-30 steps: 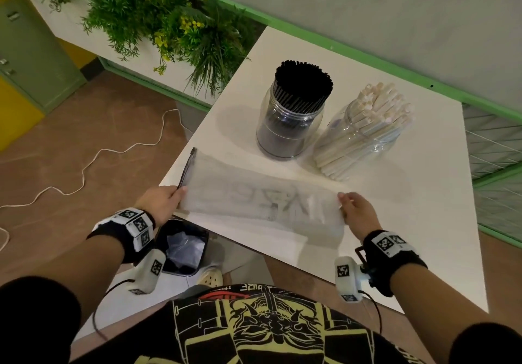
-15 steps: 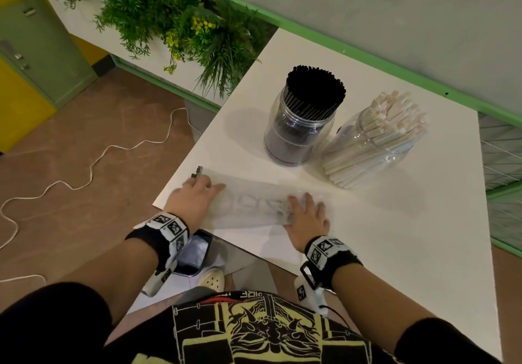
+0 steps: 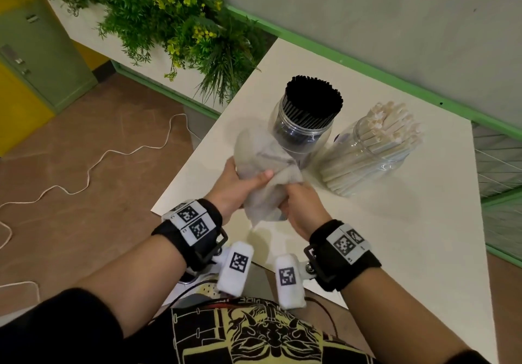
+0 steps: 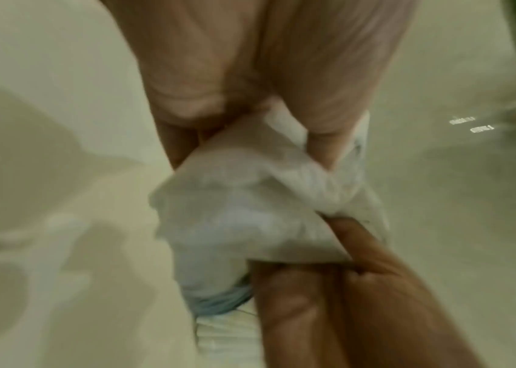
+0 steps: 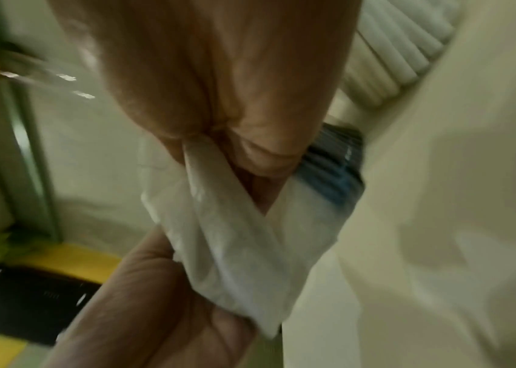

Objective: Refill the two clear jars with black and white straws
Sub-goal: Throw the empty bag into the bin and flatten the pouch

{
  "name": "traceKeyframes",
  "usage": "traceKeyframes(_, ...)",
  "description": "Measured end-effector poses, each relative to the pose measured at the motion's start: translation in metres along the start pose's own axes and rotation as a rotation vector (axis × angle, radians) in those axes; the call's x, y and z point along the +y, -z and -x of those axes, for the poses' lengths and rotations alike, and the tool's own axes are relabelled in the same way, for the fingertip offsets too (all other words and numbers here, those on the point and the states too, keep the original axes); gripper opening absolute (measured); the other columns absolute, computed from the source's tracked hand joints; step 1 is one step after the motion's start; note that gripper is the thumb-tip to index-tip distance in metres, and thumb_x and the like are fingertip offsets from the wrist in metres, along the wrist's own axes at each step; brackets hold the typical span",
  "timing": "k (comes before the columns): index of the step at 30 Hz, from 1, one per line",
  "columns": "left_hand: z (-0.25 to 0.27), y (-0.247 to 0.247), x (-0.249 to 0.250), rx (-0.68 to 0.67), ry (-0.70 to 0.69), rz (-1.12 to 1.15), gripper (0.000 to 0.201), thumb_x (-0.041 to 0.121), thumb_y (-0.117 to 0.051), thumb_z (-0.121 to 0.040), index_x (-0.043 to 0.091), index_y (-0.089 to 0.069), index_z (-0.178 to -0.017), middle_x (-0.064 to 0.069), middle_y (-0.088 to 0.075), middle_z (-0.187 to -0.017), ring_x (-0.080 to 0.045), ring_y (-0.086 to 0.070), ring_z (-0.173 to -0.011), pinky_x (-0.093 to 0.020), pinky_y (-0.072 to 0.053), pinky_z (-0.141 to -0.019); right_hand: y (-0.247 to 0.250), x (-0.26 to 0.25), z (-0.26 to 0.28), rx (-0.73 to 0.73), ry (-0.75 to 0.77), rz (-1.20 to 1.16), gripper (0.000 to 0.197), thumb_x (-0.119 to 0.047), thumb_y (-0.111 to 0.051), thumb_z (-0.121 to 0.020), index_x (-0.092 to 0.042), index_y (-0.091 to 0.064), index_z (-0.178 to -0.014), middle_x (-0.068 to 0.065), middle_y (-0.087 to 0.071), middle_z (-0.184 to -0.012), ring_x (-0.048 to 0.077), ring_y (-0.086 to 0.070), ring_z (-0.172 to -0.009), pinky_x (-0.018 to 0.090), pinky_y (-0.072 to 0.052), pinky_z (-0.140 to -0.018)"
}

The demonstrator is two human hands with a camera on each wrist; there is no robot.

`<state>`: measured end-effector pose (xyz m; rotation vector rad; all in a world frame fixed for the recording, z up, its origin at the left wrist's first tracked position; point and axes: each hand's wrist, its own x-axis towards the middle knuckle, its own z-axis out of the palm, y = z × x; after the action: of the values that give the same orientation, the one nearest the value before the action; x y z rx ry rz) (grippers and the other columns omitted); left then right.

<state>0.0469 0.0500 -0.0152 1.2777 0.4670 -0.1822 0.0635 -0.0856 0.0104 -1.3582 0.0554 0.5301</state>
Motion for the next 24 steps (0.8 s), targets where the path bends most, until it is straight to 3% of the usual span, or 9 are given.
traceKeyframes(3, -0.006, 0.01, 0.004, 0.145, -0.071, -0.162, 0.08, 0.043, -0.085, -0.047, 0.015, -0.056, -0.117, -0.005, -0.07, -0.108, -0.022, -0.067, -0.1, -0.04, -0.056, -0.085, 0.014, -0.006, 0.005, 0.088, 0.368, 0.484, 0.055, -0.009, -0.052, -0.085, -0.018, -0.038, -0.137, 0.002, -0.048, -0.129, 0.018, -0.049, -0.119, 0.027, -0.045, -0.093)
traceKeyframes(6, -0.003, 0.017, 0.007, 0.157, -0.099, -0.574, 0.043, 0.041, -0.071, -0.063, 0.023, -0.06, -0.101, 0.0, -0.07, -0.1, -0.02, -0.065, -0.095, -0.037, -0.053, -0.086, 0.014, -0.014, 0.017, 0.056, 0.807, 1.052, 0.072, -0.03, -0.061, -0.078, -0.014, -0.034, -0.143, 0.01, -0.036, -0.144, 0.028, -0.035, -0.133, 0.038, -0.03, -0.11)
traceKeyframes(8, 0.002, 0.012, 0.009, 0.09, -0.156, -0.645, 0.037, 0.02, -0.071, -0.075, 0.021, -0.057, -0.109, -0.002, -0.069, -0.1, -0.019, -0.064, -0.093, -0.03, -0.051, -0.083, 0.012, -0.011, 0.017, -0.069, 0.865, 1.453, 0.089, -0.048, -0.068, -0.071, -0.021, -0.03, -0.147, 0.006, -0.028, -0.153, 0.032, -0.022, -0.142, 0.045, -0.019, -0.113)
traceKeyframes(10, 0.008, 0.005, 0.011, -0.024, -0.199, -0.543, 0.058, 0.008, -0.073, -0.076, 0.019, -0.045, -0.126, -0.004, -0.067, -0.096, -0.017, -0.065, -0.089, -0.023, -0.05, -0.08, 0.014, 0.001, 0.01, -0.115, 0.677, 1.624, 0.104, -0.057, -0.075, -0.06, -0.025, -0.029, -0.147, 0.003, -0.032, -0.151, 0.031, -0.021, -0.142, 0.05, -0.018, -0.113)
traceKeyframes(13, 0.014, 0.001, 0.012, -0.131, -0.192, -0.314, 0.087, 0.014, -0.079, -0.074, 0.028, -0.026, -0.141, -0.012, -0.065, -0.092, -0.019, -0.064, -0.082, -0.03, -0.052, -0.083, 0.021, 0.012, -0.002, -0.092, 0.482, 1.42, 0.075, -0.042, -0.075, -0.068, -0.017, -0.044, -0.132, 0.004, -0.055, -0.126, 0.029, -0.051, -0.117, 0.047, -0.047, -0.092)
traceKeyframes(16, 0.016, 0.003, 0.012, -0.081, -0.26, -0.351, 0.091, 0.039, -0.08, -0.063, 0.038, -0.027, -0.137, -0.012, -0.065, -0.09, -0.018, -0.064, -0.083, -0.028, -0.052, -0.082, 0.021, 0.007, -0.004, -0.039, 0.4, 1.289, 0.032, -0.023, -0.066, -0.081, -0.01, -0.052, -0.107, 0.008, -0.066, -0.095, 0.029, -0.062, -0.084, 0.037, -0.049, -0.066)
traceKeyframes(20, 0.02, 0.003, 0.011, 0.016, -0.488, -0.621, 0.046, 0.028, -0.063, -0.084, 0.036, -0.048, -0.127, 0.004, -0.047, -0.092, -0.009, -0.052, -0.088, -0.024, -0.045, -0.088, 0.015, 0.002, 0.0, -0.046, 0.259, 0.926, 0.045, -0.019, -0.078, -0.075, -0.015, -0.044, -0.104, -0.002, -0.062, -0.078, 0.014, -0.059, -0.066, 0.028, -0.046, -0.055)
traceKeyframes(22, 0.023, 0.001, 0.009, -0.03, -0.4, -0.523, 0.031, 0.015, -0.048, -0.096, 0.036, -0.057, -0.118, 0.002, -0.048, -0.101, -0.014, -0.052, -0.095, -0.034, -0.047, -0.093, 0.011, 0.0, 0.002, -0.031, 0.269, 0.77, 0.053, -0.015, -0.081, -0.071, -0.016, -0.041, -0.105, -0.004, -0.06, -0.084, 0.012, -0.058, -0.07, 0.027, -0.048, -0.058)
traceKeyframes(24, 0.032, -0.003, 0.011, -0.116, -0.173, -0.241, 0.035, 0.016, -0.036, -0.101, 0.04, -0.059, -0.113, -0.002, -0.059, -0.107, -0.021, -0.053, -0.09, -0.04, -0.047, -0.084, 0.008, 0.0, 0.007, -0.034, 0.317, 0.727, 0.051, -0.01, -0.078, -0.073, -0.016, -0.041, -0.106, -0.005, -0.06, -0.085, 0.012, -0.058, -0.072, 0.026, -0.049, -0.062)
